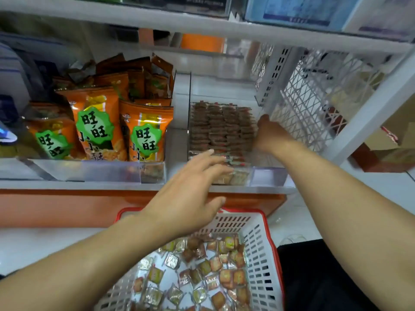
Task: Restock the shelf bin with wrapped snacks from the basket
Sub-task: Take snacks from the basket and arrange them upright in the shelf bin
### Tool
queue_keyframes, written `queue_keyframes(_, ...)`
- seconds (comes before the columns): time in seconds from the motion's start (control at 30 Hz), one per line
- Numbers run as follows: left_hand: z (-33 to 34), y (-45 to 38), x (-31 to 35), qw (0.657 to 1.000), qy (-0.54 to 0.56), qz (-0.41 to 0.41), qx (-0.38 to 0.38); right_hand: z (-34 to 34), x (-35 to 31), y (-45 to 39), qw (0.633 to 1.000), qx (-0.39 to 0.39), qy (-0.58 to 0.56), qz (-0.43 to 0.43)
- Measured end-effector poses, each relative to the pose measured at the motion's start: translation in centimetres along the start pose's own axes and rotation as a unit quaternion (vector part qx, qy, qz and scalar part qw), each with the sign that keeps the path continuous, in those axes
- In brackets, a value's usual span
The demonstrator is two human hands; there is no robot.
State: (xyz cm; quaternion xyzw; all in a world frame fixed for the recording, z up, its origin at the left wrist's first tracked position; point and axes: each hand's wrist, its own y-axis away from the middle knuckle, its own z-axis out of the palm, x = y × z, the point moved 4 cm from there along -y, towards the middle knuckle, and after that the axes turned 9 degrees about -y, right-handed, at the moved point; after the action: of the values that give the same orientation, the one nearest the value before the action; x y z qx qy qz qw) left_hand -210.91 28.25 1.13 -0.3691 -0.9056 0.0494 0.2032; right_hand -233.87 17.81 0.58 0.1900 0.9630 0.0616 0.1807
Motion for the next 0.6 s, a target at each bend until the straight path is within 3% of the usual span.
queue_keyframes(0.1, -0.8, 0.9, -0.2, 0.999, -0.001, -0.007, 0.038, -2.8, -3.6, 3.0, 0.978, 0.147, -0.061, -0.136)
queue_keyframes(0.2, 1.6, 2.9, -1.4, 0.995, -0.023, -0.034, -0.086, -2.1, -6.8, 8.6, 0.887, 0.244, -0.177, -0.351)
queue_keyframes(0.27, 4.7, 5.0, -2.9, 0.969, -0.060, -0.067, -0.231, 1.6, -7.3, 12.5, 0.836, 0.202, -0.180, -0.477)
queue_keyframes(0.33, 8.5, 7.6, -4.7, 0.918, -0.093, -0.085, -0.376, 7.5, -6.4, 15.4, 0.800, 0.104, -0.069, -0.588)
queue_keyframes(0.37, 10.4, 9.1, -5.7, 0.892, -0.090, -0.101, -0.432, 11.1, -5.3, 16.1, 0.798, 0.020, 0.009, -0.602)
queue_keyframes(0.4, 12.3, 10.6, -6.9, 0.871, -0.073, -0.129, -0.469, 14.9, -3.7, 16.4, 0.813, -0.078, 0.077, -0.573)
queue_keyframes(0.47, 15.5, 13.5, -9.3, 0.843, -0.026, -0.204, -0.498, 22.2, 1.0, 16.2, 0.856, -0.254, 0.155, -0.422)
queue_keyframes(0.53, 18.1, 16.4, -11.3, 0.828, -0.034, -0.254, -0.499, 28.0, 6.1, 16.6, 0.877, -0.342, 0.193, -0.276)
queue_keyframes(0.6, 20.7, 18.7, -12.9, 0.827, -0.082, -0.269, -0.488, 32.4, 10.1, 17.7, 0.876, -0.372, 0.206, -0.230)
